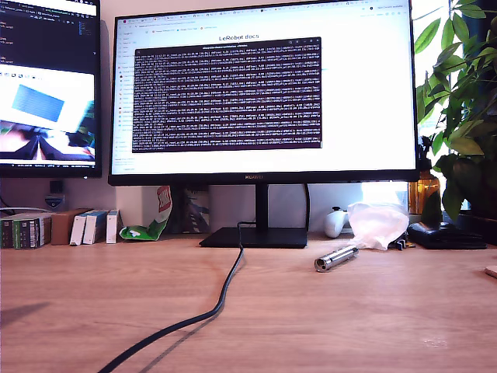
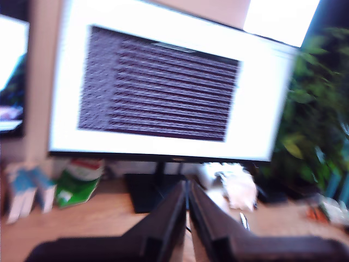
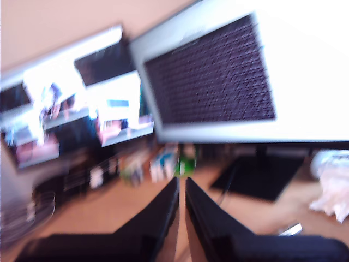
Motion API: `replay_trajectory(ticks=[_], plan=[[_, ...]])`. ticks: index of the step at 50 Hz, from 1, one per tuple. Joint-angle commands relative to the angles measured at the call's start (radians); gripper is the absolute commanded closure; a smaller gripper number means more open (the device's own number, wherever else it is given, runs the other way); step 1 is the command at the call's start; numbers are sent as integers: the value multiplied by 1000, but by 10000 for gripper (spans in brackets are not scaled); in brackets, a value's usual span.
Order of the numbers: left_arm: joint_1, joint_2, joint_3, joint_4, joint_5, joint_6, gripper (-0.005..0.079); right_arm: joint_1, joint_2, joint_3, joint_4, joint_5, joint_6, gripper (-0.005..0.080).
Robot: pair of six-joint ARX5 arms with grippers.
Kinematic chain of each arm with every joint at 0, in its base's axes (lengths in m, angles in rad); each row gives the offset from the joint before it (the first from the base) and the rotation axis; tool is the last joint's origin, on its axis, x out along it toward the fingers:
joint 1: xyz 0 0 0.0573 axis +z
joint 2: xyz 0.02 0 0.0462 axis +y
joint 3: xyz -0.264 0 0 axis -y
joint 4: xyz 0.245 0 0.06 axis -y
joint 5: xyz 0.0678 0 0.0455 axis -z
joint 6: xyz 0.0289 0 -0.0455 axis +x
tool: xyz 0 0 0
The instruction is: Pick the metallic laser pointer with your right arm, pass it to your left arm, then place it down to the left side of the table
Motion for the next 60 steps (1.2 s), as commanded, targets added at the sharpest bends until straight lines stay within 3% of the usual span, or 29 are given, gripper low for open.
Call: replay_trajectory(ticks=[1, 6, 14, 26, 32, 45, 47, 60], plan=[[0, 89, 36, -25, 47, 45, 764, 5, 106, 50, -29, -33, -104, 765], [0, 214, 121, -88, 101, 150, 764, 5, 265, 155, -79, -60, -273, 765], [0, 360, 222, -159, 112, 312, 764, 5, 545, 345, -173, -75, -627, 765], [0, 478, 270, -156, 114, 342, 764, 34, 896, 635, -323, -66, -1110, 764], [0, 494, 270, -152, 114, 341, 764, 72, 1034, 758, -359, -53, -1233, 764], [0, 498, 270, -138, 113, 342, 764, 207, 1255, 936, -436, 198, -1462, 764], [0, 498, 270, -137, 113, 341, 764, 234, 1275, 949, -450, 248, -1553, 764], [0, 498, 270, -131, 114, 341, 764, 320, 1412, 1003, -645, 326, -1804, 765]])
